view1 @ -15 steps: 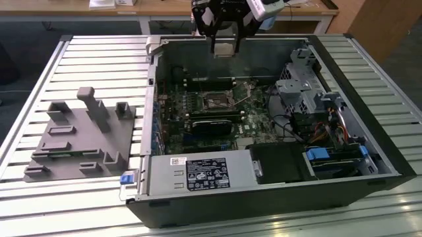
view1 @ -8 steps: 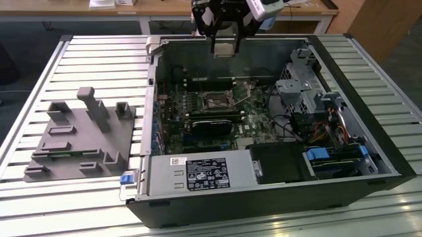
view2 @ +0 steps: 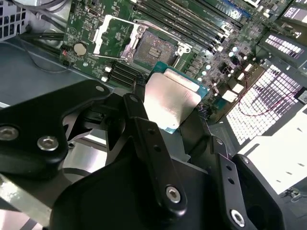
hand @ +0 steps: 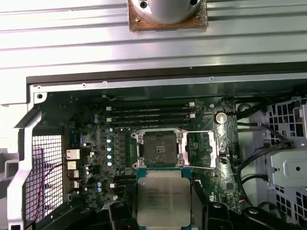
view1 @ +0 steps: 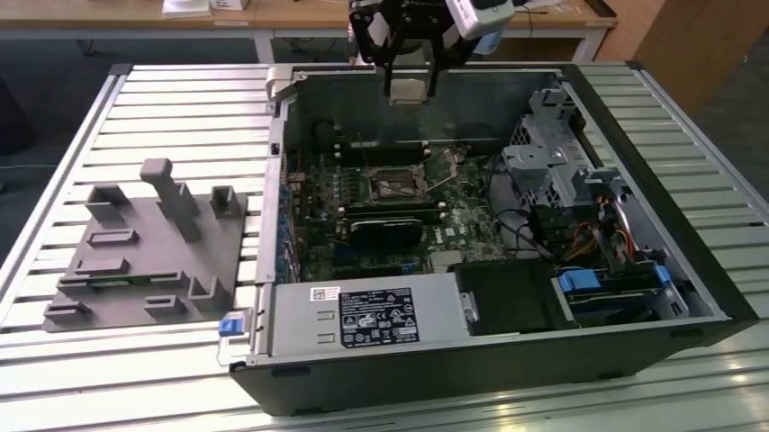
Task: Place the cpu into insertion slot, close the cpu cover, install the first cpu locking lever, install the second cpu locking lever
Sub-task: 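Place the cpu into insertion slot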
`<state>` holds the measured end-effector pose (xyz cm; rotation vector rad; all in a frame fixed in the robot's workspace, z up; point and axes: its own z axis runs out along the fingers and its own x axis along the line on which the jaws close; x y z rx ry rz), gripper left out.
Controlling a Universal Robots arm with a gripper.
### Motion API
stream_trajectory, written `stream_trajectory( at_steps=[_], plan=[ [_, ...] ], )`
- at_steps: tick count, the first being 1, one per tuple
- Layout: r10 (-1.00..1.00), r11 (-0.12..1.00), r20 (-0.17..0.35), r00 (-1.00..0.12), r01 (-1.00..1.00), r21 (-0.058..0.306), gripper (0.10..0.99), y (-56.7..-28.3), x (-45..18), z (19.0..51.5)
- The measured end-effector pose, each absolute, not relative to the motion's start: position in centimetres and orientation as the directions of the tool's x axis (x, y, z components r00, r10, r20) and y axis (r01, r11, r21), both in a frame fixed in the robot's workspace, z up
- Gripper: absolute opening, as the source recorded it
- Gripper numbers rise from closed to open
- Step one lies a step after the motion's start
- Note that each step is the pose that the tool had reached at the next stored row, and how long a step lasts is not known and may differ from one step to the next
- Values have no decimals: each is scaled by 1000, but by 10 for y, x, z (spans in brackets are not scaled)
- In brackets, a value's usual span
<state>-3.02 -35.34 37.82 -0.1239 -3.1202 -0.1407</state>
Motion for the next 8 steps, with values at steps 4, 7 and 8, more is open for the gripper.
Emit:
stream_trajectory(
  at_steps=[4, 7, 8],
  plan=[
    [99, 991, 19, -995, 100, 89, 541, -353, -30, 378],
    [112, 990, 19, -993, 114, 89, 541, -353, -30, 378],
    [117, 989, 19, -993, 118, 89, 541, -353, -30, 378]
  ],
)
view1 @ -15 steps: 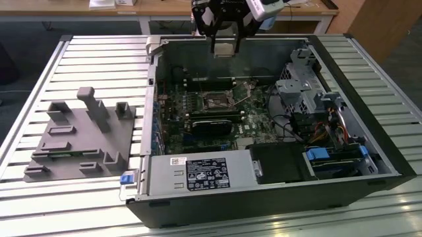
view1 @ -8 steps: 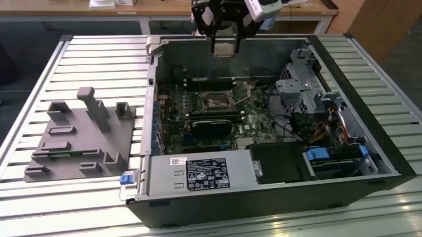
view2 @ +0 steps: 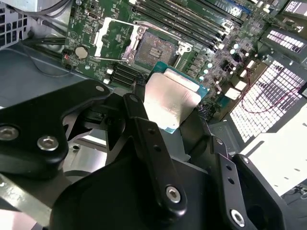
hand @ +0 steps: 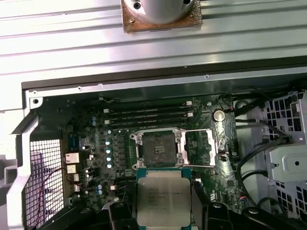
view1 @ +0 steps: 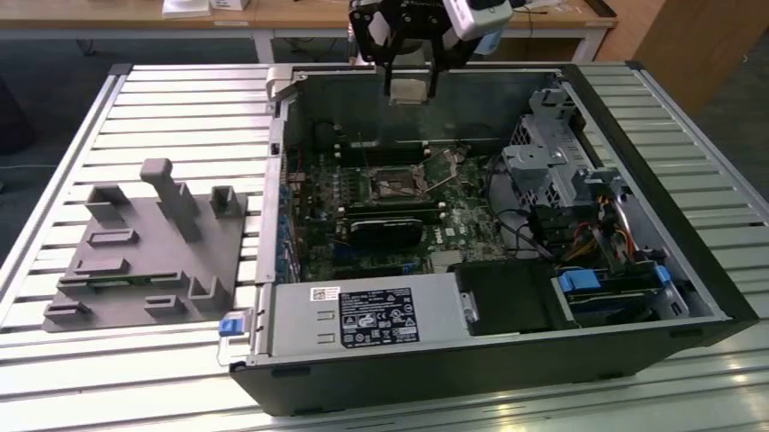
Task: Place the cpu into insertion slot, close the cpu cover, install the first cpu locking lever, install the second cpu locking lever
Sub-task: 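Place the cpu into insertion slot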
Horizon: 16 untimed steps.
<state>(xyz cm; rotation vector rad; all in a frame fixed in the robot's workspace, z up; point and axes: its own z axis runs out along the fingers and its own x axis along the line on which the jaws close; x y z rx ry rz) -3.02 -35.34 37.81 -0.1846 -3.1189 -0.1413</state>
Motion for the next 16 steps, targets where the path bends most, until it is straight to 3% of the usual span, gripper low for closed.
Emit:
stream_trajectory(
  at_steps=[16],
  plan=[
    [180, 979, 19, -983, 181, 89, 541, -353, -30, 378]
  ],
)
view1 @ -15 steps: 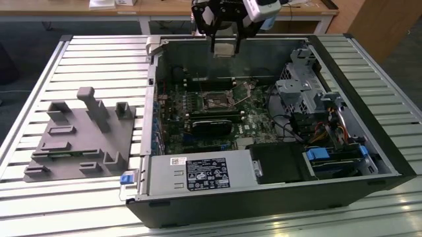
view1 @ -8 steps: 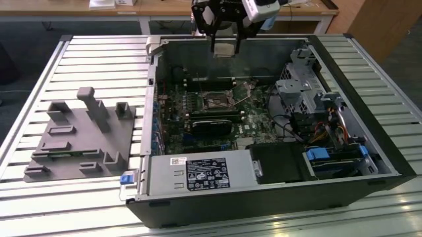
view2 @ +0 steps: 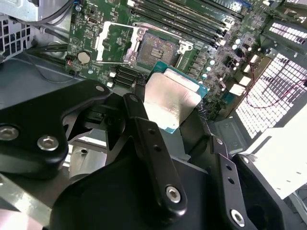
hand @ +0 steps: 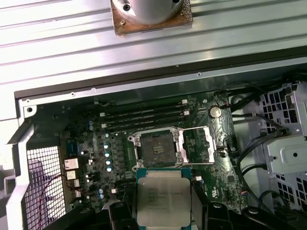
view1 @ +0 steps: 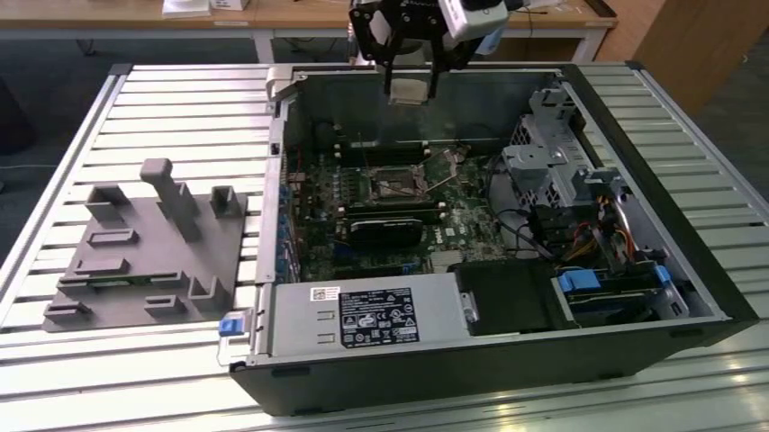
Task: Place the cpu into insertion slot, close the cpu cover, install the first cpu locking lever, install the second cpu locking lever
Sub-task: 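Place the cpu into insertion slot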
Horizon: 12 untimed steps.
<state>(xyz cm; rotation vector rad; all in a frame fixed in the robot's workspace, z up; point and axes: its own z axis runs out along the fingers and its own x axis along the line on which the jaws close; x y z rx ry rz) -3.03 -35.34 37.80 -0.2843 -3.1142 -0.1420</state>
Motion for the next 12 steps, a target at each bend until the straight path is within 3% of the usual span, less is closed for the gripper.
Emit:
stream_trajectory(
  at_steps=[12],
  plan=[
    [227, 970, 19, -974, 228, 89, 541, -353, -30, 378]
  ],
)
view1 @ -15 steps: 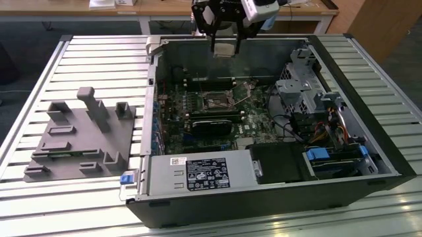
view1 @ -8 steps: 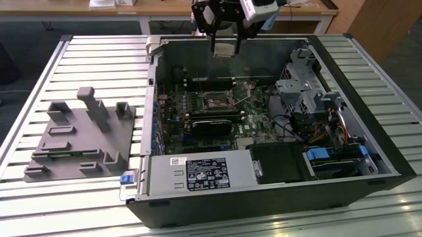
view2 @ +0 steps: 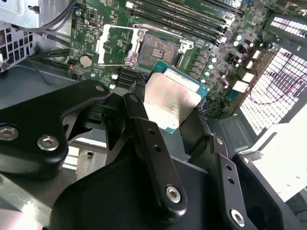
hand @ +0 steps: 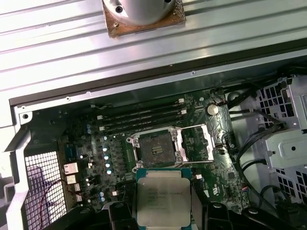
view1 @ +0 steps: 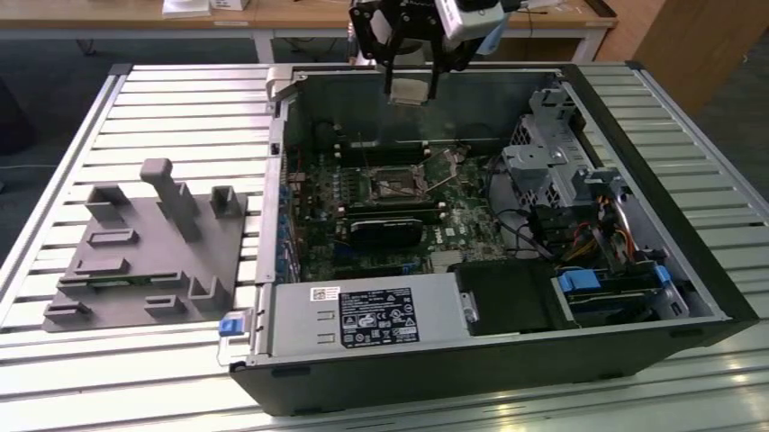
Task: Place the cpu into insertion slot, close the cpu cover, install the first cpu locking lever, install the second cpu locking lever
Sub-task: 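Place the cpu into insertion slot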
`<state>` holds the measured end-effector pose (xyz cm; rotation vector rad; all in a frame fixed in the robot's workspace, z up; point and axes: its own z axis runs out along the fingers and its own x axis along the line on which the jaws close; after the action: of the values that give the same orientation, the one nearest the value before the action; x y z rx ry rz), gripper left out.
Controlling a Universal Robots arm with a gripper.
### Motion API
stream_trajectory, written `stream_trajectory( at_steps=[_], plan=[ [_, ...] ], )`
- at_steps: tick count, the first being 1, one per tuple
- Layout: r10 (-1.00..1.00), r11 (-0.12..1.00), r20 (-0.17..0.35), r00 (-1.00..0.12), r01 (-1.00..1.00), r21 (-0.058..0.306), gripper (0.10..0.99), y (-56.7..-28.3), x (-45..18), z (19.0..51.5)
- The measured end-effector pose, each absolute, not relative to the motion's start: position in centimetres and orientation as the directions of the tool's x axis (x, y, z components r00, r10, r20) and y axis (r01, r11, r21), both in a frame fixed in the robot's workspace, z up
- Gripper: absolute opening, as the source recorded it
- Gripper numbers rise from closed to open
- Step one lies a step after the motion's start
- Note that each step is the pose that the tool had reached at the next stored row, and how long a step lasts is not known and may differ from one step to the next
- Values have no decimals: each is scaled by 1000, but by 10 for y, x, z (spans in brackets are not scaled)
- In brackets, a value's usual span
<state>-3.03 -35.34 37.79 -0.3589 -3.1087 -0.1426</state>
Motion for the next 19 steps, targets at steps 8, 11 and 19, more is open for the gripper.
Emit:
stream_trajectory(
  at_steps=[8, 11, 19],
  plan=[
    [255, 963, 19, -967, 255, 89, 541, -353, -30, 378],
    [266, 960, 19, -964, 267, 89, 541, -353, -30, 378],
    [329, 940, 19, -944, 330, 89, 541, -353, -30, 378]
  ],
)
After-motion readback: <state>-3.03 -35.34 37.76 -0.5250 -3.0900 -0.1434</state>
